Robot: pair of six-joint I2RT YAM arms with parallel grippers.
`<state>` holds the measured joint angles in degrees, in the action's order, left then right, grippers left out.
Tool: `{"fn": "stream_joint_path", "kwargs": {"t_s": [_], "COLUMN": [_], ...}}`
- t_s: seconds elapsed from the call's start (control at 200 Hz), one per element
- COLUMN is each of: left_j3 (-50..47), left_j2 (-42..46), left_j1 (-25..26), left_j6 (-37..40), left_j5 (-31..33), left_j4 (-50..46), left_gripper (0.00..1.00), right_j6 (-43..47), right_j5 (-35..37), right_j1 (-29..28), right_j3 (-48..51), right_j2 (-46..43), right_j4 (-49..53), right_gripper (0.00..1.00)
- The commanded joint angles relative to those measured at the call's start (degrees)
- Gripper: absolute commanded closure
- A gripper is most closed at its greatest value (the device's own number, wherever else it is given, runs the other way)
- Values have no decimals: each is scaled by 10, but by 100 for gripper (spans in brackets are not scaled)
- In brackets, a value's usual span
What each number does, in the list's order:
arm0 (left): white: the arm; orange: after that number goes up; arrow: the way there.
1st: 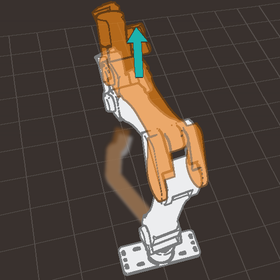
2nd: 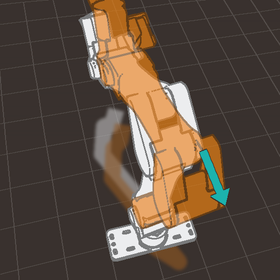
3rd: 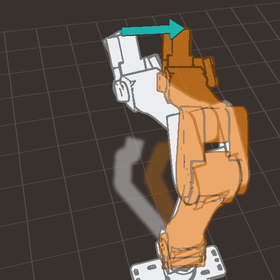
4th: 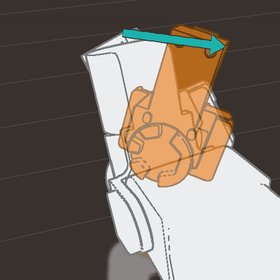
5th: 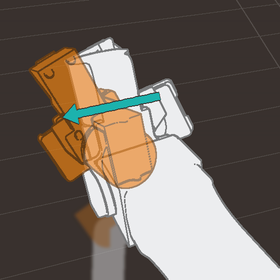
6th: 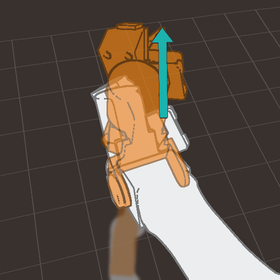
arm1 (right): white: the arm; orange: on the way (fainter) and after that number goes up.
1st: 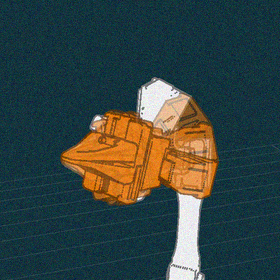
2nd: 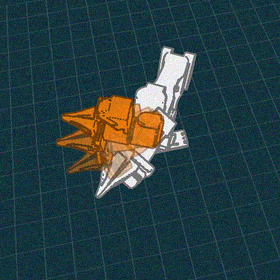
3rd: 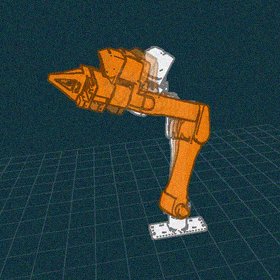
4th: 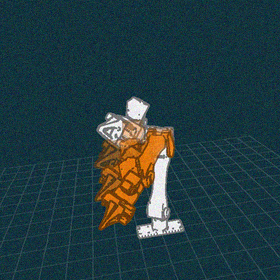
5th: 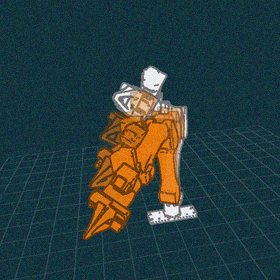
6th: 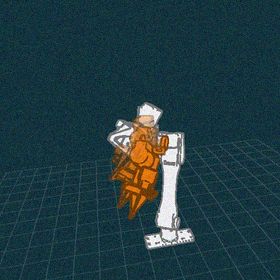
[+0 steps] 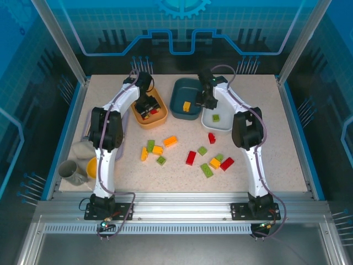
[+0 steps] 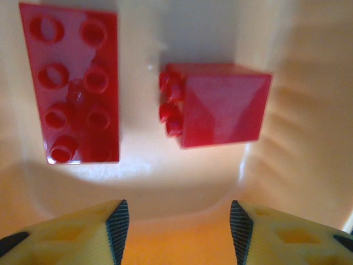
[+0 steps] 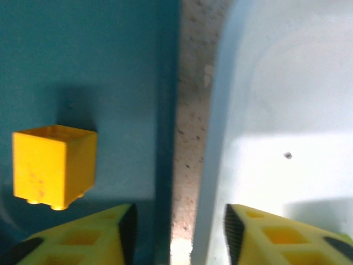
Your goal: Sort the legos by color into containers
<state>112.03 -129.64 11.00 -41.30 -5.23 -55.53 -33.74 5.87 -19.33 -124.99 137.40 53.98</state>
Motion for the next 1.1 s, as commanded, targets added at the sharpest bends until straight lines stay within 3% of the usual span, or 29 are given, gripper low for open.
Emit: {"fn": "stream_joint_path", "kwargs": {"t_s": [0.0, 0.125, 0.4, 0.55, 0.605, 0.665, 0.76, 0.925, 1.095], "left_j3": [-44, -72, -171, -221, -224, -215, -189, -159, -229], "left_j2": [44, 60, 127, 168, 175, 178, 174, 200, 295], "left_j1": [12, 24, 38, 38, 39, 38, 39, 49, 56], "left_j6": [24, 52, 105, 118, 120, 120, 113, 96, 38], "left_j5": [-23, -19, 6, 19, 28, 37, 40, 56, 53], "left_j4": [7, 5, -3, 4, 6, 6, -1, -4, 41], "left_gripper": [50, 55, 67, 68, 67, 62, 53, 36, 31], "right_j6": [25, 63, 116, 125, 126, 124, 119, 113, 140], "right_j5": [19, 33, 37, 18, 17, 19, 24, 26, -8], "right_j1": [0, -9, -15, -16, -20, -24, -29, -35, -73], "right_j3": [-13, 11, 87, 113, 119, 122, 131, 187, 299], "right_j2": [5, -14, -75, -100, -106, -113, -133, -212, -318], "right_j4": [42, 40, 14, 6, 4, 5, 2, -26, -90], "right_gripper": [62, 71, 80, 79, 73, 59, 50, 49, 46]}}
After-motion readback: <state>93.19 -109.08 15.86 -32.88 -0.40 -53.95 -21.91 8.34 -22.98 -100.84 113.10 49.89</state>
